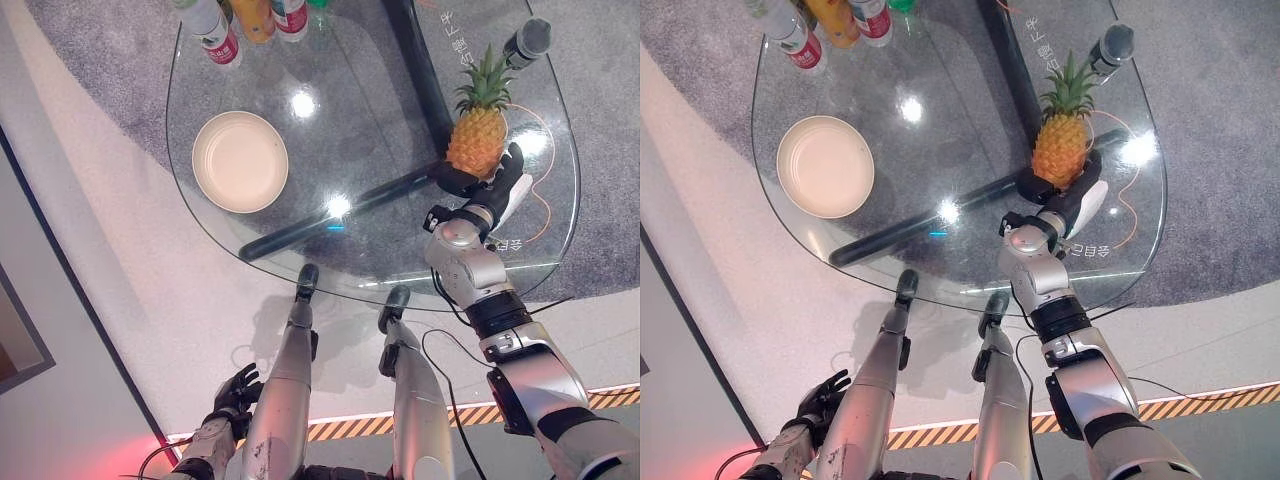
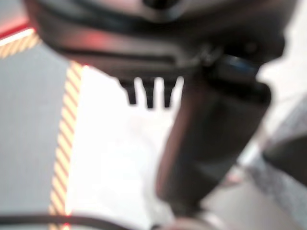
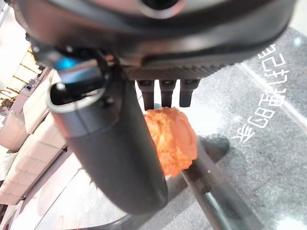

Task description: Pick up the fruit to the plate

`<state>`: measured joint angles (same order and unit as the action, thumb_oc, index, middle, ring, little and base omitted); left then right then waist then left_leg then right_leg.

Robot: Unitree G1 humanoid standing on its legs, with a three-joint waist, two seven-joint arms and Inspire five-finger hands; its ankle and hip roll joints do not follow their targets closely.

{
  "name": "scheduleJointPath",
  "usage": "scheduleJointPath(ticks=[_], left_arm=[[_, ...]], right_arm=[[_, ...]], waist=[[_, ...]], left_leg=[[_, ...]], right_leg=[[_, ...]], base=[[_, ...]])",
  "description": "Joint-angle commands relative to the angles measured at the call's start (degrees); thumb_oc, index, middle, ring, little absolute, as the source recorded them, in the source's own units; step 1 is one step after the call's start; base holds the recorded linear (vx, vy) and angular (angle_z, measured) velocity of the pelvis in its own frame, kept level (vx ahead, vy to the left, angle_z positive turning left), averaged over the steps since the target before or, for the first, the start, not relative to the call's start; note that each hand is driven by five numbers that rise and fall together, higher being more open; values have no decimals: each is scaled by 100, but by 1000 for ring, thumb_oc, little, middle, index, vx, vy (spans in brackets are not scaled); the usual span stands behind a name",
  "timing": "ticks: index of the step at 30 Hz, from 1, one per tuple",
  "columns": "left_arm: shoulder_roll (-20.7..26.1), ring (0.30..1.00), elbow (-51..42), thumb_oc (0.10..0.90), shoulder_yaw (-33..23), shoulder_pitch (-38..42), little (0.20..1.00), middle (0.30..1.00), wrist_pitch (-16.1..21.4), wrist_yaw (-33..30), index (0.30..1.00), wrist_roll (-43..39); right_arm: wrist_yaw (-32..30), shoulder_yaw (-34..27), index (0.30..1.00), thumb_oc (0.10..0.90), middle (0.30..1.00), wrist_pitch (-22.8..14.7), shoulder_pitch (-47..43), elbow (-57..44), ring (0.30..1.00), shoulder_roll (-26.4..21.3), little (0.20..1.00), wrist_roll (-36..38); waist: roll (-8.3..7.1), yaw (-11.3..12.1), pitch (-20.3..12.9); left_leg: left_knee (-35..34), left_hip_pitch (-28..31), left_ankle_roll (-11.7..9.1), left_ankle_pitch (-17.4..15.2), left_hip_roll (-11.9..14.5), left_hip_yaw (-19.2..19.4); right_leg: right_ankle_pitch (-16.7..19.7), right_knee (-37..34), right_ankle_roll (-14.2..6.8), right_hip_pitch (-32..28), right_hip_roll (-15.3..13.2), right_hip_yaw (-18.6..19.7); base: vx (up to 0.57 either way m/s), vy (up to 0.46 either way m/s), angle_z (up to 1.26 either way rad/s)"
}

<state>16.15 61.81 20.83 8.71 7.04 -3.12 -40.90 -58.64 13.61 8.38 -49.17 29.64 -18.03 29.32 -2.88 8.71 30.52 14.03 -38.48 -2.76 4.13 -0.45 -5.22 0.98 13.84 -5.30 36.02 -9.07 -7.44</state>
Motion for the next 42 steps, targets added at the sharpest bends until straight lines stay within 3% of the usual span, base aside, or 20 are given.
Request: scheduleJointPath(ticks=[1,7,14,25,31,32,33,42], left_arm=[[-331,900,-8,800,76,-286,900,900,-23,9,900,-219],[-297,900,-23,800,135,-298,900,900,-30,7,900,-253],[-237,900,-117,800,179,-322,900,900,-63,37,900,-322],[-171,900,-219,800,272,-346,900,900,-84,48,900,-383],[-155,900,-279,800,300,-334,900,900,-85,58,900,-432],[-164,900,-280,800,302,-326,900,900,-75,62,900,-433],[-167,900,-277,800,305,-326,900,900,-72,68,900,-433],[-128,900,-297,800,321,-363,900,900,-36,99,900,-446]], right_arm=[[75,-58,900,800,900,-317,-494,114,900,-603,900,-234],[100,29,900,800,900,-388,-736,374,900,-747,900,-227],[-21,203,900,800,900,-76,-1026,820,900,-981,900,-24],[-79,410,900,800,900,-304,-1347,1352,900,-1181,900,177],[36,509,900,800,900,-178,-1471,1458,900,-1211,900,120],[88,549,455,281,455,-140,-1497,1502,455,-1229,381,117],[128,587,300,100,300,-148,-1514,1548,300,-1241,200,124],[219,627,300,100,300,-155,-1548,1619,300,-1224,200,115]], waist=[[307,62,-72],[324,115,-72],[323,179,-72],[355,273,-72],[361,295,-72],[360,300,-72],[362,306,-72],[362,344,-72]], left_leg=[[52,-38,560,-232,-583,-23],[84,-119,556,-223,-601,-71],[77,-172,566,-215,-616,-122],[56,-331,568,-176,-638,-207],[41,-371,569,-166,-648,-226],[39,-378,564,-163,-652,-227],[37,-380,563,-162,-654,-232],[-5,-374,563,-150,-651,-277]], right_leg=[[292,-71,361,25,458,-124],[294,-27,348,102,440,-168],[301,-22,335,151,428,-206],[336,1,299,316,403,-284],[344,-10,292,355,396,-299],[348,-16,290,361,391,-306],[347,-16,290,363,389,-308],[350,-13,276,374,382,-337]], base=[[11,34,0],[0,0,0],[3,10,0],[1,10,5],[0,0,0],[0,0,0],[0,0,0],[0,0,0]])
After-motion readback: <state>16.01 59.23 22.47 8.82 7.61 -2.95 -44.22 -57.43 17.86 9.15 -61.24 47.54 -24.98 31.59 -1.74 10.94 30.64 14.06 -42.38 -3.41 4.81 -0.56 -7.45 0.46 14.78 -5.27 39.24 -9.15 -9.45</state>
